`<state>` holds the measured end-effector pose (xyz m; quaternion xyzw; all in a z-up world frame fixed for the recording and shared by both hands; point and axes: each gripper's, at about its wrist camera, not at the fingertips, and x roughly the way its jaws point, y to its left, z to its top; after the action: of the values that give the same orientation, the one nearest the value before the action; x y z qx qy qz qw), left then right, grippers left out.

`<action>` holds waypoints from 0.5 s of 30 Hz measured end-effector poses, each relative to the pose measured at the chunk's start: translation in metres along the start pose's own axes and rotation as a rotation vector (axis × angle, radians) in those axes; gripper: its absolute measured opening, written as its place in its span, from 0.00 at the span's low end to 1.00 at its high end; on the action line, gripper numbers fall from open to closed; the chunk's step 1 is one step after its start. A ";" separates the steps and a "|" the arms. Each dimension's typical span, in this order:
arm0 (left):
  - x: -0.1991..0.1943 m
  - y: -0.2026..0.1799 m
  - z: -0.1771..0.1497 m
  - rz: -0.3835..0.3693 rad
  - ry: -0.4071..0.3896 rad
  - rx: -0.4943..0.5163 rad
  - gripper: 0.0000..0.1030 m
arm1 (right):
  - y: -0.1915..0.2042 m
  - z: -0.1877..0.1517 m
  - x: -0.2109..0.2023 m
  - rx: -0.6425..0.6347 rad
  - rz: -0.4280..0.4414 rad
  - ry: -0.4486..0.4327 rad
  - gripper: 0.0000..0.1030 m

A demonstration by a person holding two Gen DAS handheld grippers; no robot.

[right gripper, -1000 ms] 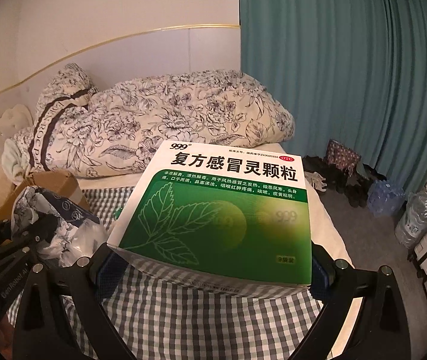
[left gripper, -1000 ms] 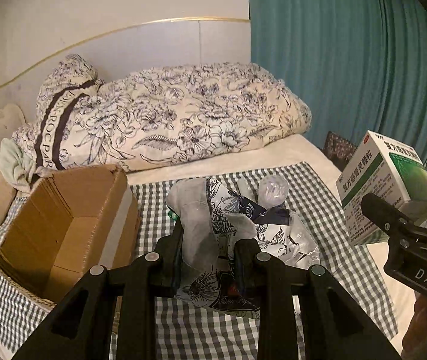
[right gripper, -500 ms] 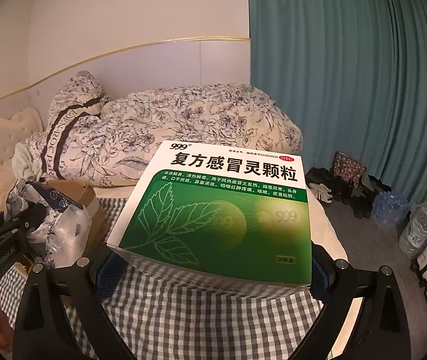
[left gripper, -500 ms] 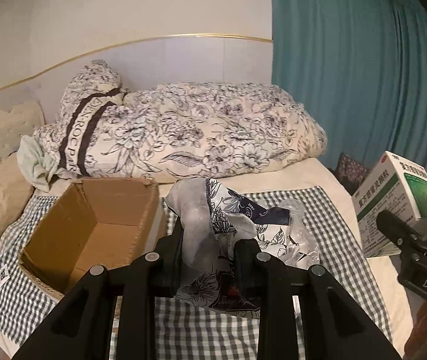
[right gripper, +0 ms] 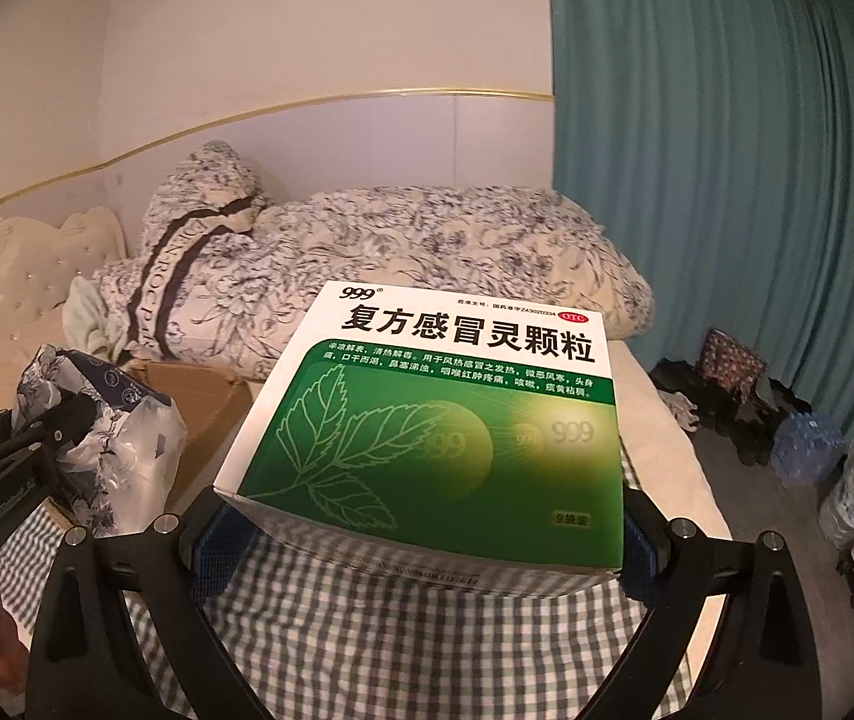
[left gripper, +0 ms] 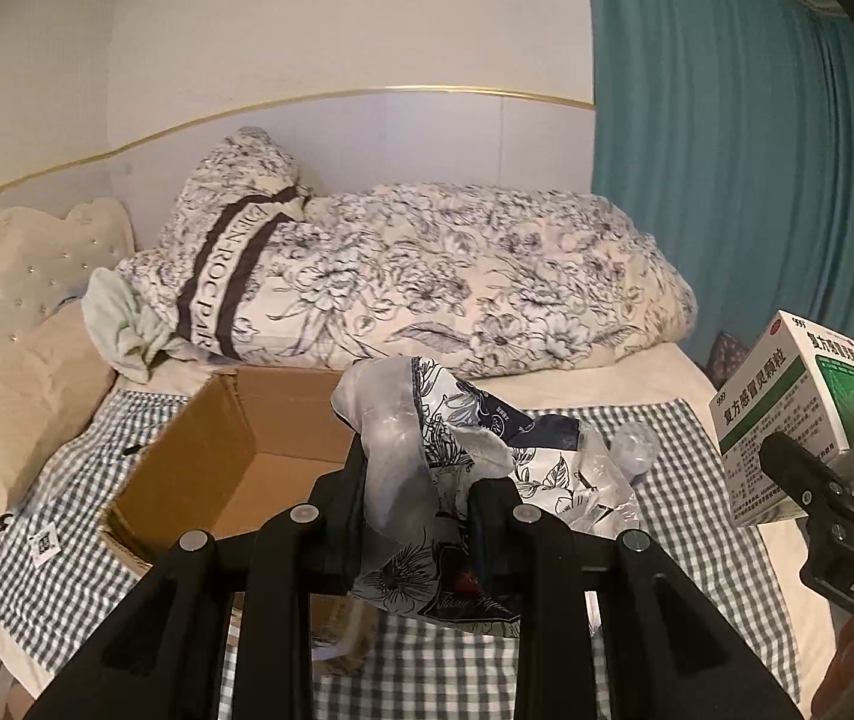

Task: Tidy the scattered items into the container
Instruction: 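Lift and carry the medicine box and floral pouch toward the cardboard box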

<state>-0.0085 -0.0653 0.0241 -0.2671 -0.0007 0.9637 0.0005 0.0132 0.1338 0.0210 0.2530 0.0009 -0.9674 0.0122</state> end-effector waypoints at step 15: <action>-0.004 0.071 0.015 0.113 -0.014 -0.049 0.26 | 0.061 0.016 0.002 -0.063 0.099 -0.020 0.95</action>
<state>-0.0132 -0.1361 0.0391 -0.2600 -0.0092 0.9637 -0.0606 0.0048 0.0723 0.0342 0.2426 0.0185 -0.9676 0.0678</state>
